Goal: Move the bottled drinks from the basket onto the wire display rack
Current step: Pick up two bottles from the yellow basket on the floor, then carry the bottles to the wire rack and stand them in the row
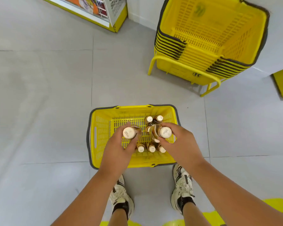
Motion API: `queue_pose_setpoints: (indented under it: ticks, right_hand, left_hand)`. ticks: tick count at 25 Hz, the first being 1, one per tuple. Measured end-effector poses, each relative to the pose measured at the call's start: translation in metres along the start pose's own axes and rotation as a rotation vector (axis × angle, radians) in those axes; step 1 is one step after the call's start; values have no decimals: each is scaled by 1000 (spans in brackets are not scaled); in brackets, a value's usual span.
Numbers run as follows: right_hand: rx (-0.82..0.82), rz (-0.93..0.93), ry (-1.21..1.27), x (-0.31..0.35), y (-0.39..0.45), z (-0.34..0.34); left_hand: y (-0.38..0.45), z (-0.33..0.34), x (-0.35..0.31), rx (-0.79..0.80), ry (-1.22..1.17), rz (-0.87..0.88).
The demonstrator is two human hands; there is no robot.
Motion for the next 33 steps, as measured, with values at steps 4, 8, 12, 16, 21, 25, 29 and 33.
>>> queue_pose_setpoints:
  ticks: [4,8,12,16,21,25,29,33]
  right_hand:
    - [-97,-99,113,98,-46,-64]
    - [-164,-179,171,186,-96,-132]
    - [-247,-199,213,257,-142,-197]
    - [-337,-254,239,322,-181,-252]
    - [-328,-381,194,396,-214,-301]
    - [-307,-473,217,458,-233,-327]
    - [-295,-585,289,528,-255,-340]
    - [-240,-601,260,587,-256,-343]
  left_hand:
    - [-39,-67,-100,-72,-91,44]
    - [-76,-128,-187,-123,-130,93]
    - [-122,-186,-269,-155,-174,159]
    - [-159,-240,-333,-213,-211,259]
    - [-186,-302,-390,-195,-167,343]
    - [-199,-353,-430,-196,-262,378]
    - [-210,-409,-465,-250,-329,434]
    - [-207,-464,-488,-255,-282,455]
Point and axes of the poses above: each hand's wrist, its own y-axis towards the middle knuckle, its own z-axis out of the palm, x = y × z, the point moved 2 cm from there along y, towards the middle knuckle, and after that the axes turned 7 degrees about y, right-handed, at the moved point
